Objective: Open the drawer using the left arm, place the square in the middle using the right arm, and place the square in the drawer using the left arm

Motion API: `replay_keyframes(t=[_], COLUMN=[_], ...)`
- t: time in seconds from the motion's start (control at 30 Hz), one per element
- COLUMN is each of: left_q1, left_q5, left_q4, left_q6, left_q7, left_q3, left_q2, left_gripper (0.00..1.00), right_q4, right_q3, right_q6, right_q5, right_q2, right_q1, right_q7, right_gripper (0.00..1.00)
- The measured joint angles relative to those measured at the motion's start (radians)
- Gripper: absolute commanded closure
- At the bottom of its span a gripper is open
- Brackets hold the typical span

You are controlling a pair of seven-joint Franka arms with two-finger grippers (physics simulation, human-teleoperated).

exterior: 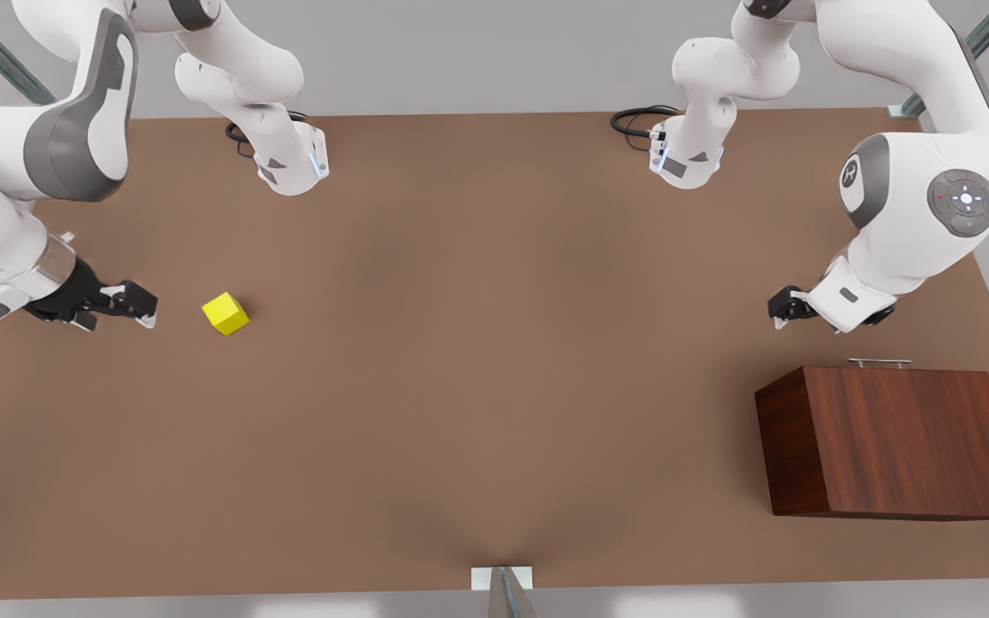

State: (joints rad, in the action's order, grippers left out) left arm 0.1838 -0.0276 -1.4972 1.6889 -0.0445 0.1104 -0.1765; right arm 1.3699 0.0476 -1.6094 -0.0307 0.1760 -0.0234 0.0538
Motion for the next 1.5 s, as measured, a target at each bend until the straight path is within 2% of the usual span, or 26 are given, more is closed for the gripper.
replay_keyframes(t=[0.03,0.13,0.17,0.23,0.37,0.43,0.47,0.53,0.6,0.7,0.83,1.0,1.23,1.37,1.4,1.47,1.5], left_q1=[0.000,-0.013,-0.012,-0.010,-0.044,-0.092,-0.104,-0.073,-0.020,0.031,-0.059,0.019,-0.141,-0.143,-0.100,-0.001,0.000], left_q5=[-0.001,-0.003,-0.003,-0.002,0.000,0.001,0.002,0.004,0.005,0.006,0.007,0.006,0.023,0.040,0.042,0.045,0.046], left_q4=[0.000,-0.009,-0.046,-0.217,-0.466,-0.509,-0.518,-0.598,-0.633,-0.704,-0.727,-0.778,-0.805,-0.805,-0.804,-0.802,-0.802], left_q6=[0.001,0.017,0.046,0.230,0.450,0.521,0.553,0.634,0.678,0.741,0.774,0.847,0.942,0.993,0.997,1.010,1.018], left_q7=[0.030,0.264,0.401,0.596,0.795,0.940,1.031,1.123,1.132,1.154,1.154,1.157,1.200,1.201,1.201,1.201,1.201], left_q3=[0.000,0.007,0.022,0.053,0.133,0.143,0.147,0.177,0.183,0.220,0.273,0.332,0.343,0.345,0.345,0.345,0.345], left_q2=[0.000,-0.015,-0.010,0.055,0.195,0.207,0.205,0.220,0.222,0.242,0.234,0.227,0.169,0.133,0.125,0.107,0.102], left_gripper=[0.00,0.00,0.00,0.00,0.00,0.00,0.00,0.00,0.00,0.00,0.00,0.00,0.00,0.00,0.00,0.00,0.00], right_q4=[0.015,0.229,0.281,0.441,0.652,0.751,0.818,0.901,0.929,1.069,1.127,1.132,1.182,1.208,1.213,1.214,1.213], right_q3=[0.000,-0.031,-0.039,-0.037,-0.032,-0.021,0.011,0.047,0.049,0.049,0.049,0.051,0.054,0.057,0.068,0.072,0.076], right_q6=[-0.017,-0.043,-0.069,-0.163,-0.344,-0.448,-0.511,-0.593,-0.611,-0.796,-0.912,-0.961,-1.047,-1.073,-1.074,-1.074,-1.074], right_q5=[-0.001,-0.011,-0.011,-0.013,-0.012,-0.012,-0.012,-0.012,-0.012,-0.012,-0.011,0.006,0.006,0.006,0.006,0.006,0.006], right_q2=[-0.007,-0.097,-0.096,-0.107,-0.109,-0.108,-0.111,-0.103,-0.077,-0.066,-0.036,-0.029,-0.008,0.001,0.002,0.005,0.006], right_q1=[-0.006,-0.007,-0.022,-0.062,0.076,0.138,0.103,0.061,0.101,0.081,0.085,0.086,0.095,0.108,0.111,0.109,0.109], right_q7=[0.000,0.013,0.036,0.222,0.470,0.645,0.698,0.863,0.952,0.975,0.978,0.982,0.981,0.982,0.982,0.983,0.982], right_gripper=[0.00,0.00,0.00,0.00,0.00,0.00,0.00,0.00,0.00,0.00,0.00,0.00,0.00,0.00,0.02,0.20,0.25])
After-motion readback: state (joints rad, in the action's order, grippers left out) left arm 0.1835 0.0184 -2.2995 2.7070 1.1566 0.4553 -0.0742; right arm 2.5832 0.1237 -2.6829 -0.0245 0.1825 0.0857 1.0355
